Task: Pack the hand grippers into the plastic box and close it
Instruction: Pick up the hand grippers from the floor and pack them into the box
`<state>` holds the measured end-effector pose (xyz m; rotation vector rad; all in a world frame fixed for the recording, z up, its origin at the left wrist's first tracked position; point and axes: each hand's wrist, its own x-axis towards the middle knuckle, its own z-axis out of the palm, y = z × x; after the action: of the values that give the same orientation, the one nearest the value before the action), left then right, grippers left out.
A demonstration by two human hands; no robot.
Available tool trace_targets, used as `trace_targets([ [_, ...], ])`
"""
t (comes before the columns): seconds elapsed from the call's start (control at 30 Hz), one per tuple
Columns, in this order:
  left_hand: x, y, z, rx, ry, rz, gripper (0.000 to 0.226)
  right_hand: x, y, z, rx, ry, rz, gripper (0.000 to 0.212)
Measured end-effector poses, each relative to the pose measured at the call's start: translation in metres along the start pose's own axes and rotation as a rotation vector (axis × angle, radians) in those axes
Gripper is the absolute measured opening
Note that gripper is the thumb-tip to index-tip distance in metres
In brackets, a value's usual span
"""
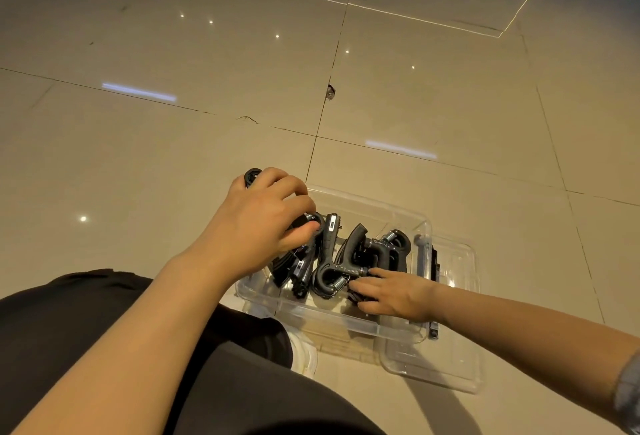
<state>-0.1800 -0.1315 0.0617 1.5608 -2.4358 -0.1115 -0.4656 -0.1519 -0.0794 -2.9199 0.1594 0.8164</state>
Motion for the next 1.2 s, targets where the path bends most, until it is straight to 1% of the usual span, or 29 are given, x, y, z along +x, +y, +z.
trace_targets([
  [0.07, -0.003, -0.002, 0.000, 0.006, -0.001, -0.008, 0.043, -0.001, -0.001, -0.001, 0.018, 0.032, 0.013, 0.072],
  [0.13, -0.006, -0.004, 0.001, 0.007, -0.006, -0.024, 0.044, -0.006, 0.000, -0.001, 0.054, 0.052, 0.067, 0.073],
  [0.3, -0.015, -0.009, 0.007, -0.006, -0.037, -0.065, 0.044, -0.033, -0.008, 0.004, 0.280, 0.040, 0.350, 0.077],
  [0.4, -0.020, -0.010, 0.008, -0.007, -0.051, -0.081, 0.044, -0.035, -0.022, 0.008, 0.361, 0.063, 0.453, 0.080],
  [0.5, -0.026, -0.010, 0.009, -0.007, -0.059, -0.094, 0.043, -0.027, -0.026, 0.008, 0.331, 0.053, 0.489, 0.087],
  [0.57, -0.029, -0.011, 0.010, -0.002, -0.062, -0.097, 0.043, -0.025, -0.024, 0.004, 0.305, 0.040, 0.494, 0.087],
  [0.7, -0.033, -0.012, 0.012, 0.001, -0.062, -0.107, 0.043, -0.028, -0.022, 0.000, 0.315, 0.070, 0.455, 0.084],
  [0.8, -0.035, -0.012, 0.013, -0.037, -0.063, -0.139, 0.046, -0.030, -0.021, 0.002, 0.305, 0.124, 0.434, 0.088],
  [0.83, -0.035, -0.012, 0.013, -0.062, -0.067, -0.161, 0.049, -0.029, -0.020, 0.003, 0.309, 0.116, 0.449, 0.088],
  [0.9, -0.034, -0.012, 0.013, -0.123, -0.064, -0.222, 0.056, -0.026, -0.021, 0.004, 0.330, 0.094, 0.486, 0.084],
  [0.97, -0.032, -0.009, 0.012, -0.188, 0.003, -0.292, 0.061, -0.019, -0.025, -0.008, 0.395, 0.140, 0.542, 0.072],
  [1.0, -0.031, -0.006, 0.011, -0.217, 0.054, -0.326, 0.062, -0.014, -0.029, -0.018, 0.468, 0.199, 0.594, 0.066],
  [1.03, -0.030, -0.001, 0.009, -0.238, 0.109, -0.351, 0.061, -0.009, -0.035, -0.034, 0.597, 0.293, 0.661, 0.062],
  [1.1, -0.028, 0.009, 0.007, -0.251, 0.201, -0.358, 0.059, 0.003, -0.051, -0.070, 1.009, 0.559, 0.770, 0.053],
  [1.13, -0.027, 0.014, 0.006, -0.251, 0.233, -0.354, 0.058, 0.007, -0.059, -0.087, 1.247, 0.673, 0.784, 0.047],
  [1.17, -0.027, 0.018, 0.006, -0.256, 0.251, -0.361, 0.058, 0.012, -0.067, -0.101, 1.443, 0.747, 0.772, 0.041],
  [1.2, -0.026, 0.021, 0.006, -0.276, 0.255, -0.387, 0.058, 0.016, -0.074, -0.109, 1.558, 0.796, 0.750, 0.036],
])
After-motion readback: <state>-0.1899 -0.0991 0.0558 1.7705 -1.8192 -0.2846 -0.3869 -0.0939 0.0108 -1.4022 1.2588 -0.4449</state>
